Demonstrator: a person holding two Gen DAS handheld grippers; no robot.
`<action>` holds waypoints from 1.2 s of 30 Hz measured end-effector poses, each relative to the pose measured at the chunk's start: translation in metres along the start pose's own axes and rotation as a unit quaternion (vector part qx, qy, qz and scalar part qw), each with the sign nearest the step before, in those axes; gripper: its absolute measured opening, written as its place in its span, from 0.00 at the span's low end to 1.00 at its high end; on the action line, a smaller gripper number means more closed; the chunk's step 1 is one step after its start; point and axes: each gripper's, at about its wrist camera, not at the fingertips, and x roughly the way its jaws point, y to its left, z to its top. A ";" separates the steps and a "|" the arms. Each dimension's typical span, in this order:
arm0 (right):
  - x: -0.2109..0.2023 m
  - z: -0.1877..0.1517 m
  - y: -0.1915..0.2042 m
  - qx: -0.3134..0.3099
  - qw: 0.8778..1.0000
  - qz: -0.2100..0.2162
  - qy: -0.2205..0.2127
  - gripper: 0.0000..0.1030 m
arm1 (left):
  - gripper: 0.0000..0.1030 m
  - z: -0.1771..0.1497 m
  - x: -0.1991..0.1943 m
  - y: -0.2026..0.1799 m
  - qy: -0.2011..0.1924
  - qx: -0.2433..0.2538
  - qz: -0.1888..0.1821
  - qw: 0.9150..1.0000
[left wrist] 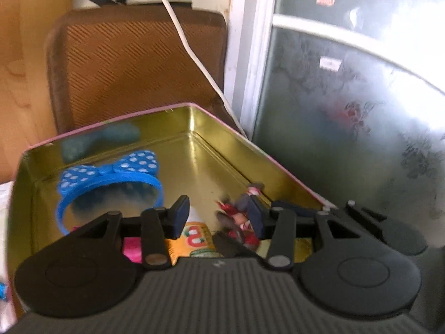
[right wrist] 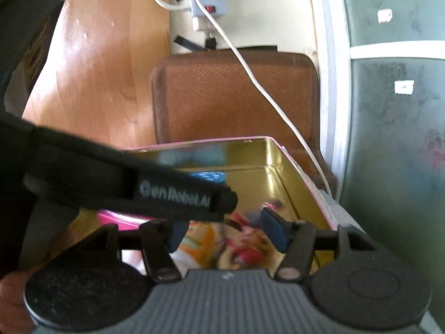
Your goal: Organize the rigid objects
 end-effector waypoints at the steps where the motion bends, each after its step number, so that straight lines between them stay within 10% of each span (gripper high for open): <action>1: -0.005 -0.001 0.004 0.003 1.000 0.003 -0.003 0.57 | 0.47 -0.001 -0.010 0.002 -0.008 -0.002 0.002 1.000; 11: -0.081 -0.022 0.058 0.037 0.997 0.049 -0.040 0.57 | 0.50 -0.054 -0.148 0.066 -0.081 -0.062 0.061 0.993; 18: -0.104 -0.037 0.124 -0.013 0.992 0.124 -0.032 0.57 | 0.51 -0.134 -0.229 0.166 -0.058 -0.157 0.218 0.962; 24: -0.087 -0.048 0.190 -0.082 0.980 0.181 0.013 0.57 | 0.51 -0.179 -0.239 0.219 -0.021 -0.220 0.277 0.935; 36: 0.000 -0.017 0.256 -0.047 0.971 0.218 0.084 0.56 | 0.58 -0.200 -0.212 0.239 -0.016 -0.184 0.312 0.932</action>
